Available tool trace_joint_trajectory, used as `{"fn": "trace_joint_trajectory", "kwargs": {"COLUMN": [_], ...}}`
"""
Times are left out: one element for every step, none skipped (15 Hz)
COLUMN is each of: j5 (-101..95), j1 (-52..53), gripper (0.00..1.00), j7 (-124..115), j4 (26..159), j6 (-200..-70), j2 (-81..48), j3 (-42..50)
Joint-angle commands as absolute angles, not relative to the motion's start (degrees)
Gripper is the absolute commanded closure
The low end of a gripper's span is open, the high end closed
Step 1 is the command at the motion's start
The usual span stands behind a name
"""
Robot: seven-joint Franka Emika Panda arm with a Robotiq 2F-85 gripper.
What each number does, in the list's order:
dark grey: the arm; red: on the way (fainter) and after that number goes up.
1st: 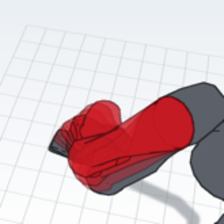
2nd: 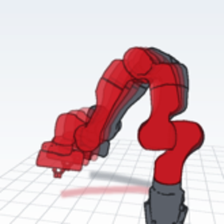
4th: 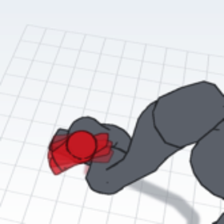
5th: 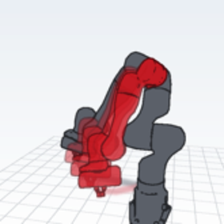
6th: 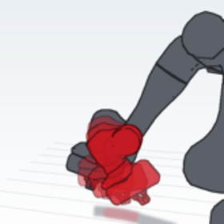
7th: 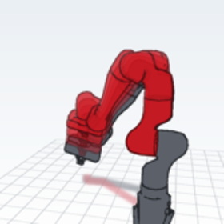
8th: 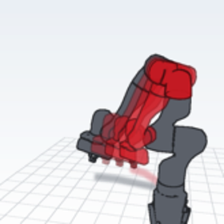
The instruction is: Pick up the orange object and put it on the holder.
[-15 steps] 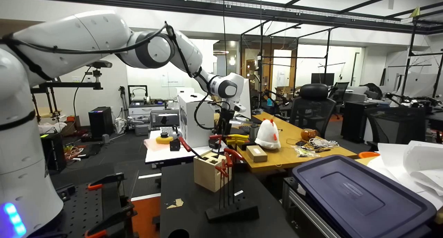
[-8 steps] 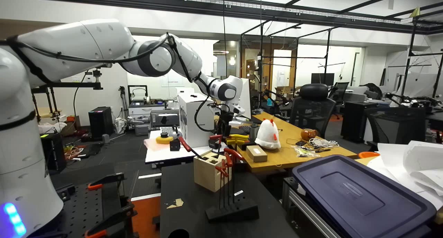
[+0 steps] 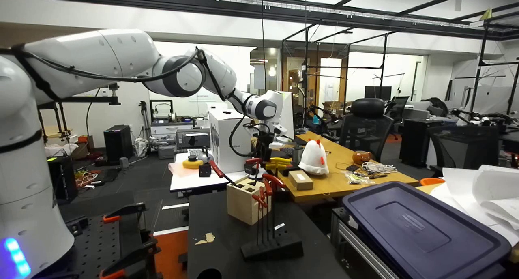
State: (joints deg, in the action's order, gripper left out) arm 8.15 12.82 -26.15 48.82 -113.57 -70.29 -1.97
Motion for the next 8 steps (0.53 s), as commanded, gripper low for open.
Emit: {"fn": "trace_joint_trajectory", "kwargs": {"j5": [6.21,6.17,5.99,5.86,5.68,5.52,5.22,4.89], "j1": [13.73,13.81,13.96,14.13,14.32,14.5,14.67,14.84], "gripper": [0.42,0.51,0.57,0.64,0.73,0.79,0.86,0.87], "j7": [-27.53,-27.68,-27.81,-28.03,-28.23,-28.5,-28.77,-29.11], "j4": [44.91,44.62,44.18,43.75,43.37,43.11,42.86,42.72], "j6": [-111.34,-111.32,-111.24,-111.0,-110.8,-110.57,-110.26,-109.9], "j2": [-72.19,-72.3,-72.41,-72.52,-72.65,-72.67,-72.67,-72.66], "j3": [-0.69,-0.67,-0.58,-0.5,-0.4,-0.32,-0.14,0.12]}}
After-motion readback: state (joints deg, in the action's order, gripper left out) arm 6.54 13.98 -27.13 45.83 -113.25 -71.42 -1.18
